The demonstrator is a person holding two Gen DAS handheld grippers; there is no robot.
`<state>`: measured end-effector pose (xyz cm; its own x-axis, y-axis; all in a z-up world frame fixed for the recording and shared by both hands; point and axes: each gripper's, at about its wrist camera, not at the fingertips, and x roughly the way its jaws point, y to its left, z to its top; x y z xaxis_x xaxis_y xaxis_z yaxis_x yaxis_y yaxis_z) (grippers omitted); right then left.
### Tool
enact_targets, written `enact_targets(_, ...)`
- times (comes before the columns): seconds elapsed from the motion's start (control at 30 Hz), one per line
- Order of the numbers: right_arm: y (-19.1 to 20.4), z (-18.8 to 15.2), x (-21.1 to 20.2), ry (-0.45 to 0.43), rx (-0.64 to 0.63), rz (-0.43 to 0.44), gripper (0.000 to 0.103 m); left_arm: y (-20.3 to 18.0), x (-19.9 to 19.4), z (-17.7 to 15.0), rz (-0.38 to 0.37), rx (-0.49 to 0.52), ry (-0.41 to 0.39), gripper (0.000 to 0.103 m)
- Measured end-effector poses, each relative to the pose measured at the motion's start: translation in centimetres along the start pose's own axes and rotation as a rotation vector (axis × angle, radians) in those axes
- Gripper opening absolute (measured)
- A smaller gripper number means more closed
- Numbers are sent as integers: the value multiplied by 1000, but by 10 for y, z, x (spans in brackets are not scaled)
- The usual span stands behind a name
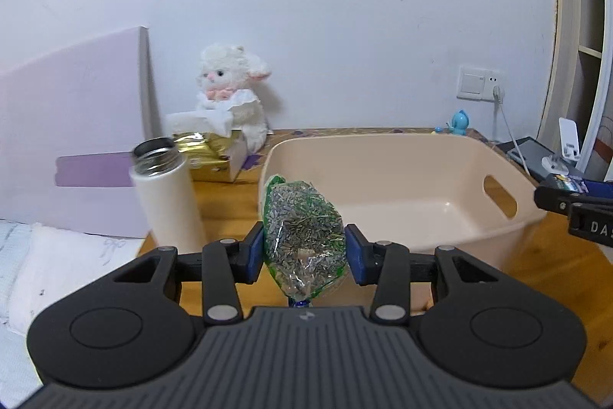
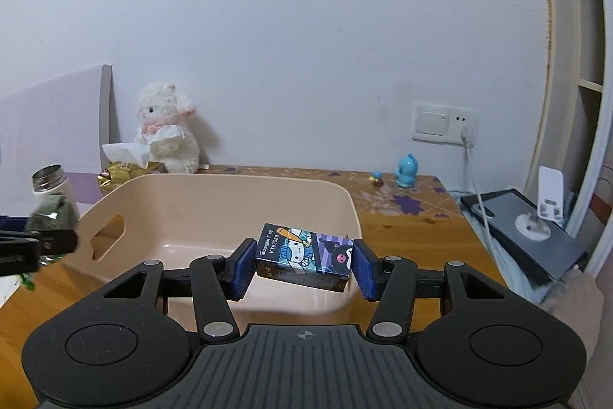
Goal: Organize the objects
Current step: 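Lift both held items over the basket and open both grippers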
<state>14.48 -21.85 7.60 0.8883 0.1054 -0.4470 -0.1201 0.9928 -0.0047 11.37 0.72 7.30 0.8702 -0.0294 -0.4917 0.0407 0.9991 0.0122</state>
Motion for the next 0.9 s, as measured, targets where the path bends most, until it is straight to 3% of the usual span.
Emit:
enact_targets(0.23,10,1,41,95,-29,12,50,-26,61,20,0,30,79,45)
enact_targets(0.47,21,-10,70,191,-56,20,50,-42,110,9,11,50,191,45)
enact_targets(0.67,24,-8,57,166,-68,16,72,-40,116,5,19,47,205,47)
enact_targets(0.73,23,-5,46,143,-68,12,78,-38,107,7,18,48,188,54)
enact_targets(0.8,22,-4,34,124,-60,10,81,-36,94,11,22,42,163,78)
enact_targets(0.9,22,-3,15,104,-45,12,91,-34,70,14,22,47,113,86)
